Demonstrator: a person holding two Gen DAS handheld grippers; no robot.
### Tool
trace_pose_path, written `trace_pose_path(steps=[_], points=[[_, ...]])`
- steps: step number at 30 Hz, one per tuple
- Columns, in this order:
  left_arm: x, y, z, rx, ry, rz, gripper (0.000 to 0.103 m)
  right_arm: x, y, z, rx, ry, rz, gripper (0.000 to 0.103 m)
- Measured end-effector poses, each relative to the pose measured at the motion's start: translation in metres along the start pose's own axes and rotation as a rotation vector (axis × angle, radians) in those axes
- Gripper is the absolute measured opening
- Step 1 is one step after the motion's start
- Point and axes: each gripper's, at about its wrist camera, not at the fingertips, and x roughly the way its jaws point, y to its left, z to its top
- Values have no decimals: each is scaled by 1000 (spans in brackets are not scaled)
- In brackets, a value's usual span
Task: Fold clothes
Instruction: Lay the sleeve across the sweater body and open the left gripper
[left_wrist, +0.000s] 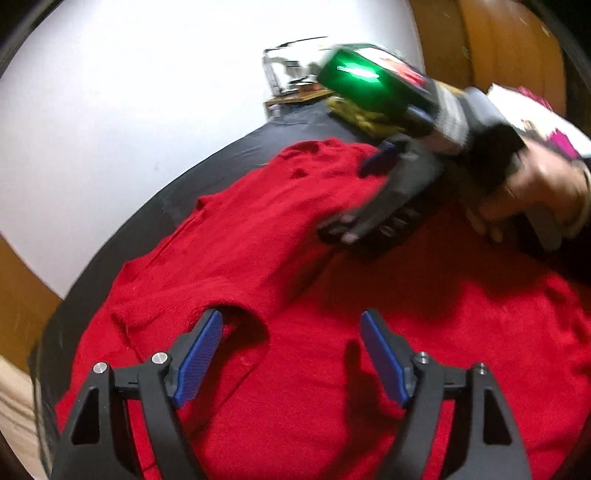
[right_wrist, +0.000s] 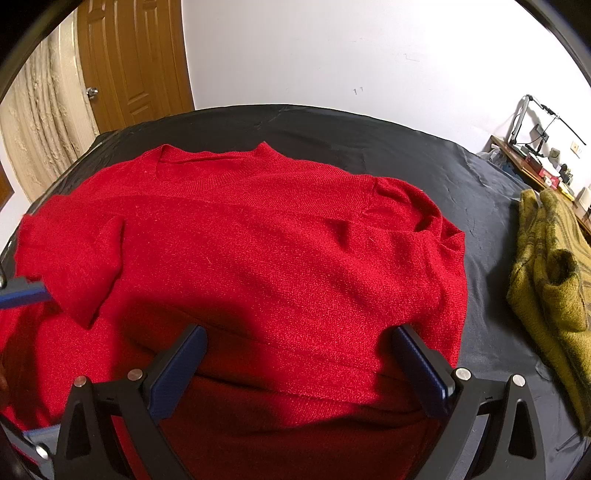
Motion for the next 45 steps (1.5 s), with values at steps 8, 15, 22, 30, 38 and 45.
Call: trace_pose_path(steps=[8, 15, 22, 30, 38, 45], points=[[10, 37, 20, -197, -32, -1, 81, 0, 0, 0, -1, 0, 0, 102], [-1, 24, 65, -207, -110, -220, 81, 0, 0, 0, 0, 0, 1, 102], [-11, 42, 58, -343, -116, -320, 81, -1, 0, -1, -5, -1, 7, 102], [-37, 129, -21, -759, -150, -262, 82, 0, -1, 0, -4, 0, 9, 102], [-44, 188, -103, -1075, -160, -171, 82, -1, -1, -1, -1, -1, 12, 102], [-39, 198, -138, -1145, -162, -177, 82, 0, 1, 1, -15, 5, 0, 102]])
